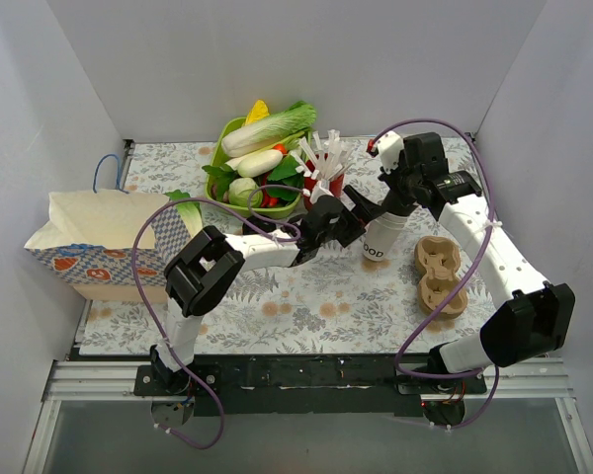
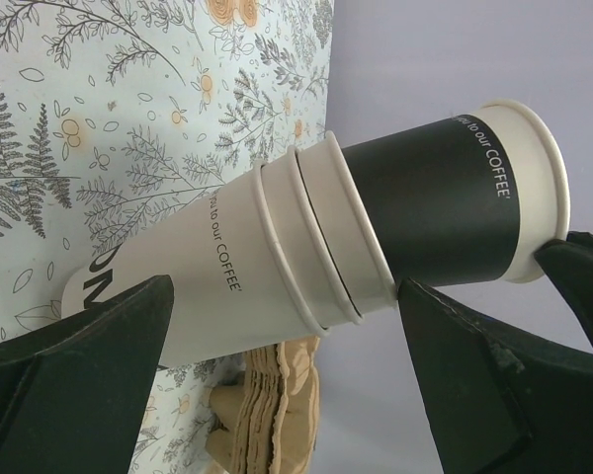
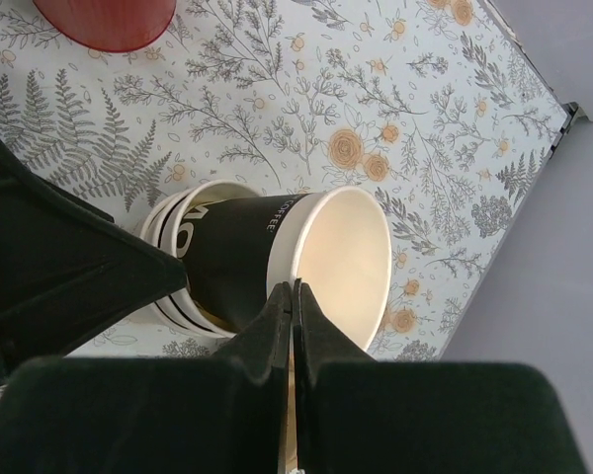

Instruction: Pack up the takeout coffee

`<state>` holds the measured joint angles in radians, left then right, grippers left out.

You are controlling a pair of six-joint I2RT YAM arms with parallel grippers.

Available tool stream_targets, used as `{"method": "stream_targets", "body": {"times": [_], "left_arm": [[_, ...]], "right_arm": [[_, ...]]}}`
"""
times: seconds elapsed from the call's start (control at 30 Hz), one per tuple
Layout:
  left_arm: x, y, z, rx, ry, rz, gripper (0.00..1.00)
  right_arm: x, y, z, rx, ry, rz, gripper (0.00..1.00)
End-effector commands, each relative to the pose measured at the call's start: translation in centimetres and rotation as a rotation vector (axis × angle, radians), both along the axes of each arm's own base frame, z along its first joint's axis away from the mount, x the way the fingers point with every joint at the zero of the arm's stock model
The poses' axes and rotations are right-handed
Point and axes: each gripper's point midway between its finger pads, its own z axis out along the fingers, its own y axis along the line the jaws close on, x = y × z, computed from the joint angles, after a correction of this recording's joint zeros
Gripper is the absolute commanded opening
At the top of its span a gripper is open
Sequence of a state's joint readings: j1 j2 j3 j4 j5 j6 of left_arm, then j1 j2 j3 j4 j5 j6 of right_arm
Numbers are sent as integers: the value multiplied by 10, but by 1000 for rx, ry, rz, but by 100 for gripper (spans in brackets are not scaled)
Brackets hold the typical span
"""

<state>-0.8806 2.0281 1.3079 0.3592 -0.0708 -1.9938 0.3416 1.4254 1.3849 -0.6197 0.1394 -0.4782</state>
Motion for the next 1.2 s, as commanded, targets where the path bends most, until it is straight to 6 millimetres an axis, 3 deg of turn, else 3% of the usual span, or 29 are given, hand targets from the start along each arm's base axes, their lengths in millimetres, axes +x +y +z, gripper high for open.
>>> {"method": "stream_targets", "body": {"times": [0.0, 0.13, 0.33, 0.53, 0.57, 0.63, 0.67, 0.77, 0.8, 0.87, 0.9, 0.97, 1.0, 1.13, 1.17], "left_arm": [[-3, 14, 1, 44, -2, -3, 98], [-10, 18, 20, 25, -76, -69, 98], [-42, 14, 81, -80, -300, -282, 98], [-63, 28, 104, -41, -503, -362, 98], [-70, 32, 120, -52, -563, -378, 98], [-77, 40, 122, -9, -644, -398, 98], [-83, 47, 139, -14, -697, -395, 98], [-90, 61, 143, 52, -791, -399, 98], [-94, 70, 157, 61, -836, -385, 98], [-97, 80, 153, 130, -880, -390, 98], [-102, 88, 167, 134, -921, -378, 98], [-104, 99, 163, 196, -939, -377, 98], [-104, 108, 172, 213, -954, -345, 98], [-101, 128, 168, 326, -935, -336, 98], [-96, 133, 178, 337, -935, -303, 98]], "right_arm": [[6, 1, 25, 22, -64, -2, 1], [-4, 4, 27, 31, -50, 12, 1], [-26, 10, 25, 46, 2, 21, 1], [-47, 17, 22, 57, 31, 50, 1], [-50, 19, 22, 71, 40, 56, 1], [-53, 23, 21, 82, 50, 64, 1], [-54, 24, 21, 83, 50, 68, 1], [-54, 26, 22, 87, 46, 73, 1], [-53, 27, 23, 87, 42, 73, 1], [-53, 28, 26, 92, 34, 78, 1], [-53, 29, 27, 93, 32, 81, 1], [-54, 31, 30, 96, 28, 87, 1], [-55, 32, 30, 98, 31, 92, 1], [-61, 37, 30, 96, 49, 108, 1], [-61, 40, 36, 100, 40, 115, 1]]}}
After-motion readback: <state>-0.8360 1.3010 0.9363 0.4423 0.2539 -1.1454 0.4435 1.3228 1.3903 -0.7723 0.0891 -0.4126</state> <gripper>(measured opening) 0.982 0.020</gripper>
